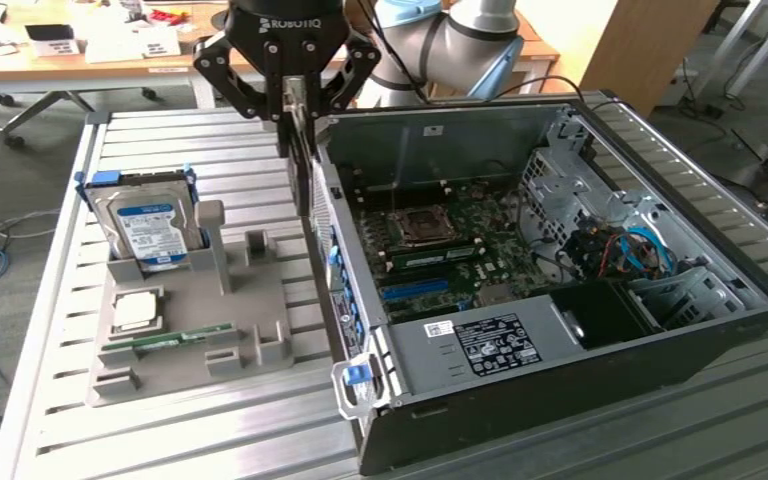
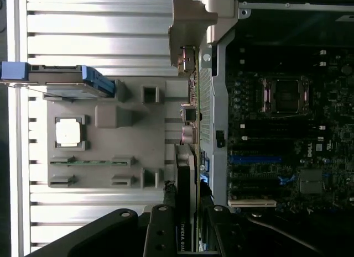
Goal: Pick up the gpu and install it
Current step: 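Pick up the gpu and move the gpu toward the slot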
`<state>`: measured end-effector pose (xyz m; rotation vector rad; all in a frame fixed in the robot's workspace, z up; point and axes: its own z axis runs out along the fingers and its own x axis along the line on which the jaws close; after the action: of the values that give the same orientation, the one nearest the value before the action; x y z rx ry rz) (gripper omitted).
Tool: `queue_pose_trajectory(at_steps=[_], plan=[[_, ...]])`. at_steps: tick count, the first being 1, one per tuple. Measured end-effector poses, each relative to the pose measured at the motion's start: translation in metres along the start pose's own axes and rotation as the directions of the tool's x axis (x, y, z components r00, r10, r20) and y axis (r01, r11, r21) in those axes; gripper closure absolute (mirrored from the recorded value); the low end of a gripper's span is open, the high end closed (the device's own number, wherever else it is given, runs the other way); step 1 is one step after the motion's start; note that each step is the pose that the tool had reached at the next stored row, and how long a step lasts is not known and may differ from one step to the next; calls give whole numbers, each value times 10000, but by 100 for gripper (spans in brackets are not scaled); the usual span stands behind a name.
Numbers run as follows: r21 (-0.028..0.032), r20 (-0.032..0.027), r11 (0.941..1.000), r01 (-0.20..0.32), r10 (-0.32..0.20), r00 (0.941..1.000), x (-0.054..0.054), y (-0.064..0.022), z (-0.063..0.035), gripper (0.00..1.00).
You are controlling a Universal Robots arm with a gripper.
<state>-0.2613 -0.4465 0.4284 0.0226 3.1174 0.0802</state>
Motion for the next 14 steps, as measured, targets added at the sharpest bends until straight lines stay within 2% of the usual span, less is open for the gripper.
queue_pose_trajectory(at_steps=[14], plan=[[0, 0, 10000, 0, 0, 10000, -267, 4, 6, 73]])
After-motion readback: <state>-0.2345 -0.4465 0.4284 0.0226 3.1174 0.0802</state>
